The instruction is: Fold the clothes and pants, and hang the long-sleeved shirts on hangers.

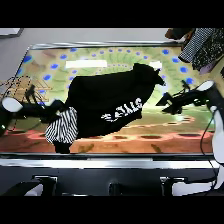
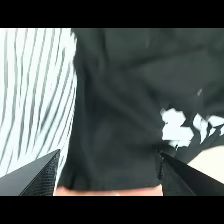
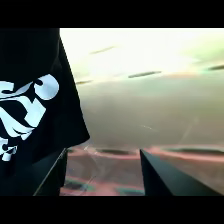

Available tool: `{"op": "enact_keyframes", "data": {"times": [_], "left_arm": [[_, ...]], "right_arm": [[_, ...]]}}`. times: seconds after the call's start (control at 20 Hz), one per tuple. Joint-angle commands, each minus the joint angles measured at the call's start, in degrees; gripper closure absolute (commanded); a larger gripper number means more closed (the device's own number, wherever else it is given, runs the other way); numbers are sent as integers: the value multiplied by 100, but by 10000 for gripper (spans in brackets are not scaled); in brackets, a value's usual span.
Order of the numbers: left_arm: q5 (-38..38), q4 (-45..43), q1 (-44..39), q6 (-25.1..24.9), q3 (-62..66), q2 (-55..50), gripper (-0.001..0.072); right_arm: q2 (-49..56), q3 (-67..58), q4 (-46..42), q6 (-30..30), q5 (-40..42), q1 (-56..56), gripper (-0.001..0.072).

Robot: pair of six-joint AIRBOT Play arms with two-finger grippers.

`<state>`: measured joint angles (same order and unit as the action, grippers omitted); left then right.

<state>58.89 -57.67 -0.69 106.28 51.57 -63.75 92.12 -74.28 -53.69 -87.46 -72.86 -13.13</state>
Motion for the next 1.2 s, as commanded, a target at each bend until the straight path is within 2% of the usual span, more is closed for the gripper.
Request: {"op": "enact_keyframes", "data": {"times": [0.0,0.3,0.35,0.4,0.45,0.5,0.7,0.85,0.95,1.15], "left_arm": [[-330,225,-625,382,-896,310,38],[-789,236,-1464,791,-1060,223,38],[-883,249,-1563,831,-1060,205,38],[-964,249,-1663,844,-1060,168,38],[-1043,289,-1766,844,-1060,101,38],[-1106,382,-1869,839,-1060,7,38],[-1777,953,-2514,839,-1056,-494,38],[-2483,1388,-2946,841,-1056,-863,38],[-2767,1663,-3095,841,-1054,-1132,38],[-3362,1676,-3117,1113,-1054,-1381,50]], "right_arm": [[103,640,365,109,907,573,186],[638,640,807,131,1279,1329,194],[638,638,831,131,1346,1401,258],[638,638,844,109,1373,1453,373],[627,638,835,111,1362,1456,577],[586,638,800,107,1338,1456,686],[190,638,291,-345,1187,1456,688],[26,638,195,-433,929,1456,688],[-28,638,195,-535,800,1456,688],[-238,640,195,-538,625,1456,688]]}}
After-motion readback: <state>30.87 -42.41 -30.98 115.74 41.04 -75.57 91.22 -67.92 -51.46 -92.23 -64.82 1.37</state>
